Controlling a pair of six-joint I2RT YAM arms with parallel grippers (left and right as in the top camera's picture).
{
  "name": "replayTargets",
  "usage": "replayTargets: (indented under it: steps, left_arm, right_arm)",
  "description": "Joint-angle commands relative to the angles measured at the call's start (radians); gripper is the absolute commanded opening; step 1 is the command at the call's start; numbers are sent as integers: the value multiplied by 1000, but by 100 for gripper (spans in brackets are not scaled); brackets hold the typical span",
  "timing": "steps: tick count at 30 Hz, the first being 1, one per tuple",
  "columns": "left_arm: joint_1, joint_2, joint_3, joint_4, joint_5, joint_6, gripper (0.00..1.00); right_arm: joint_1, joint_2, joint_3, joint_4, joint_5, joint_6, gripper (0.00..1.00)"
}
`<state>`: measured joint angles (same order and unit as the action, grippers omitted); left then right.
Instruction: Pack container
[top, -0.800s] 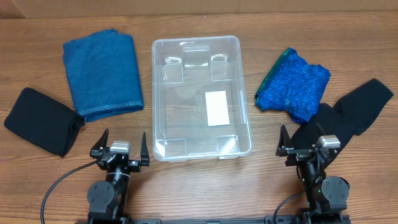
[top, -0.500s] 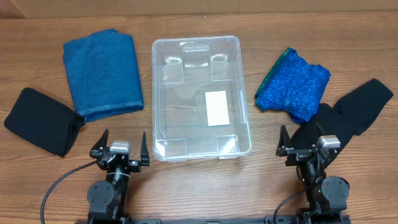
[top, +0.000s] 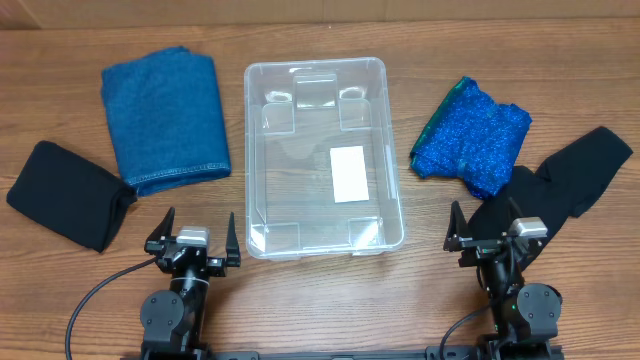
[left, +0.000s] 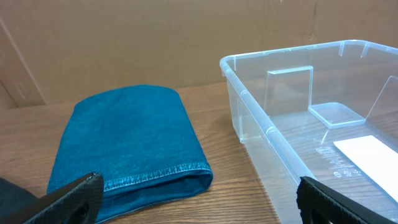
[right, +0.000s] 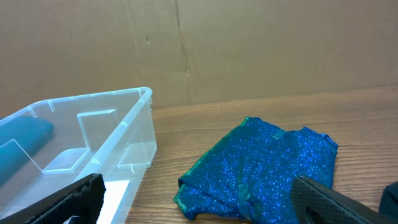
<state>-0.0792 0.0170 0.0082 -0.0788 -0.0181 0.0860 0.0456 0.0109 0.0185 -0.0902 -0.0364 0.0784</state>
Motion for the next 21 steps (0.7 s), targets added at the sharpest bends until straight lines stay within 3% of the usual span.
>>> replayTargets:
  steps: [1, 4, 7, 12, 17, 21]
  left_arm:
    - [1, -5, -3, 1, 19, 18, 100]
    - [1, -5, -3, 9, 17, 8, 100]
    - [1, 6, 14, -31, 19, -140, 100]
    - [1, 109, 294, -218, 14, -177, 100]
    - [1, 476, 705, -476, -11, -184, 100]
    - [1, 826, 1092, -827, 12, -190, 100]
  right_arm:
    - [-6, -8, -10, 7, 6, 5, 100]
    - [-6, -8, -10, 16, -39, 62, 100]
    - [-6, 10, -2, 4, -57, 165, 100]
    - [-8, 214, 214, -117, 56, 161, 100]
    - [-10, 707, 650, -276, 70, 87, 100]
    - [-147, 1293, 1256, -750, 8, 16, 100]
